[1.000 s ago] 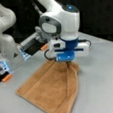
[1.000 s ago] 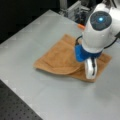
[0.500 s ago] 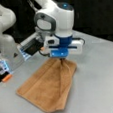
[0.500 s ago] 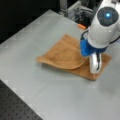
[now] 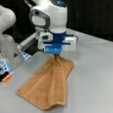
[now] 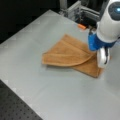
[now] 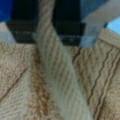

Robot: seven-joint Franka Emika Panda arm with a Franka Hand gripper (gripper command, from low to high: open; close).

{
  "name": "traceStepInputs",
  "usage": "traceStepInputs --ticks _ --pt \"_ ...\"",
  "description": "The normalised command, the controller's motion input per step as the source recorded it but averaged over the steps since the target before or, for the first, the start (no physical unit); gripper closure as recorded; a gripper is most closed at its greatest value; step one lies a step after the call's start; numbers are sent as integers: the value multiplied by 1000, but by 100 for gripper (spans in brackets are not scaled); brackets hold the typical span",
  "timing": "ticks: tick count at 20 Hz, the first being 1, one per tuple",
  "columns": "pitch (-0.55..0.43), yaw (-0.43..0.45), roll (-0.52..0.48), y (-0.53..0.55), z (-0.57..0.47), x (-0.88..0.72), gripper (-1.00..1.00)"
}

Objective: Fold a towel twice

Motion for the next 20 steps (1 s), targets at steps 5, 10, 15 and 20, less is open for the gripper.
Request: traceStepInputs --ticks 5,10,15,20 --pt "-175 -250 125 148 -179 -308 100" --pt "-223 -249 135 106 -191 -302 100" --pt "-222 -203 126 14 -177 -360 100" --pt "-247 -132 150 -57 -152 -486 100"
